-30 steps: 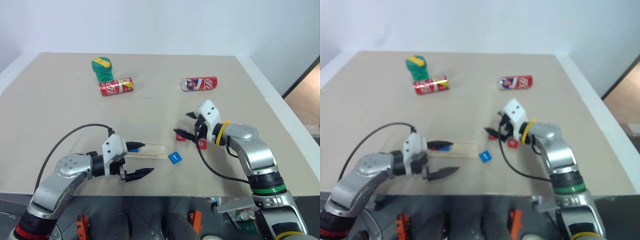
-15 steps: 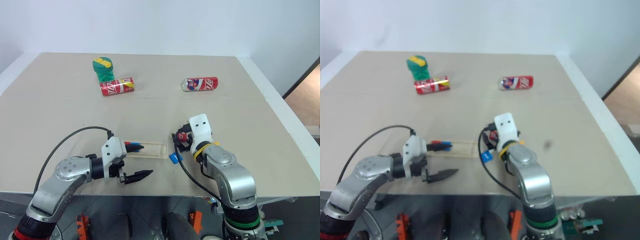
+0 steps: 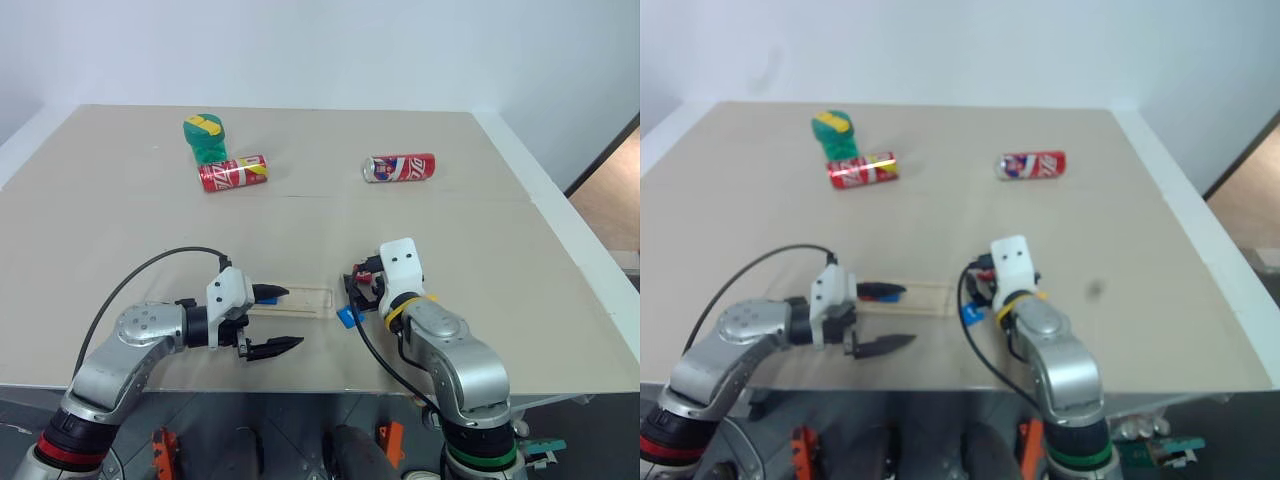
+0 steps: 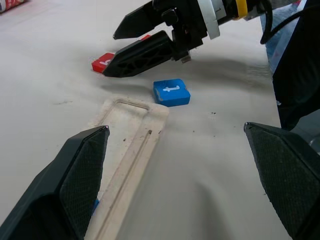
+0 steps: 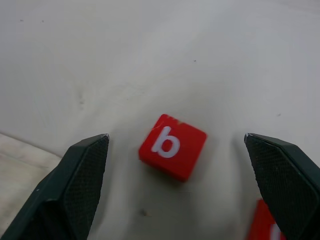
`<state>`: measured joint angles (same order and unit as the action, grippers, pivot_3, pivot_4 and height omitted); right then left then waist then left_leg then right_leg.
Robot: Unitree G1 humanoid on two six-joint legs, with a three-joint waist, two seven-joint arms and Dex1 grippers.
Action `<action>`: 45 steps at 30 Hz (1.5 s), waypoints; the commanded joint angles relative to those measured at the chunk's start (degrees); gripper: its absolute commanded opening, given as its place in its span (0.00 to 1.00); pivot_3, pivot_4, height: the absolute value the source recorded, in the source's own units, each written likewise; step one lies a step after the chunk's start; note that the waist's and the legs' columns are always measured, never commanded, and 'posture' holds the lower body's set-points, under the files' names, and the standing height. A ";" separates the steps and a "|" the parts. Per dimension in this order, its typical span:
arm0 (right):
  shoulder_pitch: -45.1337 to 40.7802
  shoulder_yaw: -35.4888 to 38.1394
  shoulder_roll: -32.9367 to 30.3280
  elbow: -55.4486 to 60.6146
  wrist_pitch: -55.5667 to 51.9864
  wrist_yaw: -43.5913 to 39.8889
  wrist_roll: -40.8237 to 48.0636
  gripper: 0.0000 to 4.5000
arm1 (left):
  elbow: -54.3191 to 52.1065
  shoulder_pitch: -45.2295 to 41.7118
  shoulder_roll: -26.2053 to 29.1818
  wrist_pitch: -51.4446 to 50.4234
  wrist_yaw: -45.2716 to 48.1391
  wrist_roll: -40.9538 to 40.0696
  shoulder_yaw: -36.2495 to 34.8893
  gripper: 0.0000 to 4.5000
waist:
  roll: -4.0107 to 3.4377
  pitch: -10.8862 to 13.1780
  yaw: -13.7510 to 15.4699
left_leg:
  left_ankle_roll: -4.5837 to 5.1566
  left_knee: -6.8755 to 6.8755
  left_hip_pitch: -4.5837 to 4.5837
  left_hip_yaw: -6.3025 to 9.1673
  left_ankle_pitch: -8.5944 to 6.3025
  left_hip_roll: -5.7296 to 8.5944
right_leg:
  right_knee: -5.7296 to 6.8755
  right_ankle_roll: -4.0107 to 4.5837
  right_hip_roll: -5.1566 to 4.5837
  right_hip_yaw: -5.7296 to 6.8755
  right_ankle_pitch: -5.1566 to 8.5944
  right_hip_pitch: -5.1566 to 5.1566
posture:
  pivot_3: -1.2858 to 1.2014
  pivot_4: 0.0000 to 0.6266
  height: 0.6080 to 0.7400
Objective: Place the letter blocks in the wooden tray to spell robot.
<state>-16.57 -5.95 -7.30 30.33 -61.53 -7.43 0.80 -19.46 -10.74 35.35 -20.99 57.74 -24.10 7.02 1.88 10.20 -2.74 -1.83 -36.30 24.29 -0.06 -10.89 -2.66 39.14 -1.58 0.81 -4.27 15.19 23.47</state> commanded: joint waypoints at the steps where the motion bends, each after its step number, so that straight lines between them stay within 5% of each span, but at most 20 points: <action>1: -1.74 0.86 -0.81 1.78 1.77 -1.17 1.10 1.00 | -0.89 -0.01 0.30 1.55 0.19 0.39 -0.17 1.00 | 0.00 0.00 -0.01 | 0.00 0.00 0.00 0.00 0.00 -0.01 | 0.00 0.00 0.01 0.00 0.00 0.00 | 0.52 0.24 1.00; 24: -0.97 3.20 9.85 -4.98 -0.66 9.09 0.29 1.00 | -3.79 1.17 -2.47 3.43 -3.42 0.13 -1.36 1.00 | 0.01 -0.01 -0.01 | 0.00 0.01 0.01 0.04 0.00 -0.01 | 0.00 0.01 0.00 0.02 0.01 0.00 | 0.52 0.24 1.00; 34: -0.84 1.29 9.20 -5.00 0.07 8.98 0.22 0.28 | -3.28 0.74 -1.46 3.23 -2.98 0.38 -1.43 1.00 | 0.05 -0.03 -0.12 | 0.00 0.01 -0.02 0.01 0.00 -0.06 | 0.00 0.04 0.05 0.00 -0.02 0.00 | 0.52 0.24 1.00; 45: 3.17 -2.19 1.74 12.87 -8.91 3.65 3.20 0.26 | -3.34 1.22 -0.29 3.04 -2.11 0.32 -0.82 1.00 | 0.04 -0.02 -0.04 | 0.00 0.15 0.03 0.04 0.00 -0.03 | 0.00 0.06 0.02 0.02 0.10 0.08 | 0.52 0.24 1.00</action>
<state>-13.41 -8.06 -5.45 38.68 -69.22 -3.31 3.20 -21.40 -9.40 34.69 -18.64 55.44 -23.54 6.58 1.92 10.18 -2.78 -1.84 -36.15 24.32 -0.02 -10.89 -2.68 39.14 -1.52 0.82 -4.25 15.30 23.55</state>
